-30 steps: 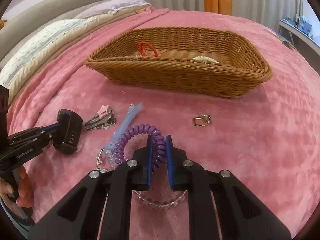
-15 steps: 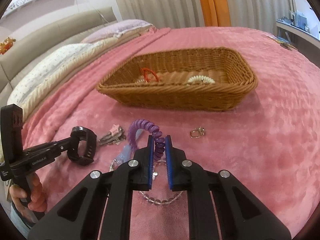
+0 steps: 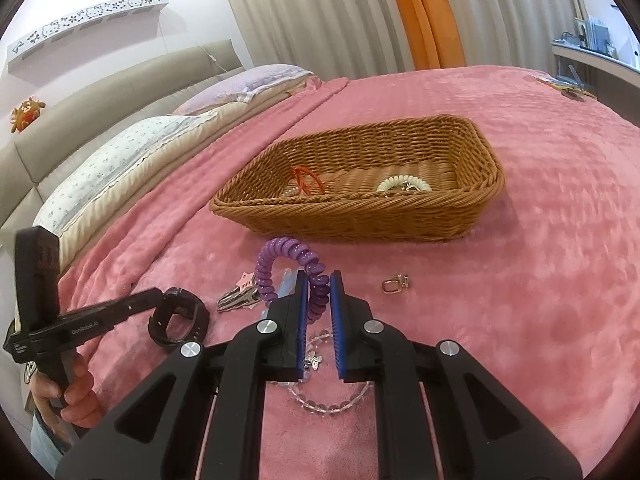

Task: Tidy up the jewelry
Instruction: 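Grasp the black watch with left tool while right tool grasps purple coil bracelet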

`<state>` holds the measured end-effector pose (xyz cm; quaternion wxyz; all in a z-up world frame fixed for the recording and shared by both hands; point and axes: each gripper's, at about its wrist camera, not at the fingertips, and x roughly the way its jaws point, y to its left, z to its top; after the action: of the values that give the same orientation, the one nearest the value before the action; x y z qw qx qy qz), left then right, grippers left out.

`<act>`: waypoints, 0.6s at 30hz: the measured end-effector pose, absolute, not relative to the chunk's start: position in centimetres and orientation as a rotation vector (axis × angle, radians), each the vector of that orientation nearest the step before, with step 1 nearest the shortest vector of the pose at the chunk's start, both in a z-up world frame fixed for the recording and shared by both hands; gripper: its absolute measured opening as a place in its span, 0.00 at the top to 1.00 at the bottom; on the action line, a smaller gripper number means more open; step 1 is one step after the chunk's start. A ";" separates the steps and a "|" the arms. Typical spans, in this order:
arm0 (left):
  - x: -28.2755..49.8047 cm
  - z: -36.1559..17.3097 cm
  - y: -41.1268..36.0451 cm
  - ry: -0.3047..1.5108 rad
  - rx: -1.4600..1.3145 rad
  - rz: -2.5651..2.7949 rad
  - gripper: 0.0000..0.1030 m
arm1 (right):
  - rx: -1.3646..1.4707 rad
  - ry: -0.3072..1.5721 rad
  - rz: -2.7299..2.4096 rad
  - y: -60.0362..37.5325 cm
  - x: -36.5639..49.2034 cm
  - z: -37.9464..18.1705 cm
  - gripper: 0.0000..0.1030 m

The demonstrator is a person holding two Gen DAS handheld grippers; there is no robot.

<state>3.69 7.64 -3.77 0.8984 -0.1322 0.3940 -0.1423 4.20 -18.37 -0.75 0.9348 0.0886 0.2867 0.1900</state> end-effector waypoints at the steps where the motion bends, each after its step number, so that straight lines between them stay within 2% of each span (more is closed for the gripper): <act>1: 3.7 -4.0 7.8 0.839 -0.289 -0.303 0.95 | 0.181 0.590 0.390 -18.4 4.3 -0.8 0.91; 3: 3.7 -4.2 8.1 0.868 -0.323 -0.313 0.77 | 0.179 0.600 0.388 -18.4 4.4 -1.0 0.91; 5: 3.9 -4.1 7.7 0.899 -0.308 -0.300 0.66 | 0.176 0.613 0.386 -18.1 4.7 -1.2 0.91; 7: 4.1 -3.9 7.2 0.919 -0.291 -0.294 0.63 | 0.174 0.616 0.389 -18.0 4.7 -1.3 0.91; 11: 3.5 -3.4 6.9 0.912 -0.284 -0.283 0.62 | 0.174 0.640 0.384 -17.9 5.1 -1.7 0.91; 15: 2.6 -2.5 7.2 0.864 -0.257 -0.255 0.50 | 0.177 0.689 0.362 -17.8 6.1 -2.2 0.91; 18: 3.3 -2.9 7.5 0.897 -0.245 -0.218 0.48 | 0.174 0.742 0.335 -17.5 7.1 -2.6 0.91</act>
<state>3.26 7.54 -2.87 0.8882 -0.1179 0.4315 -0.1049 7.07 -17.53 -2.61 0.9147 0.0845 0.3602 0.1626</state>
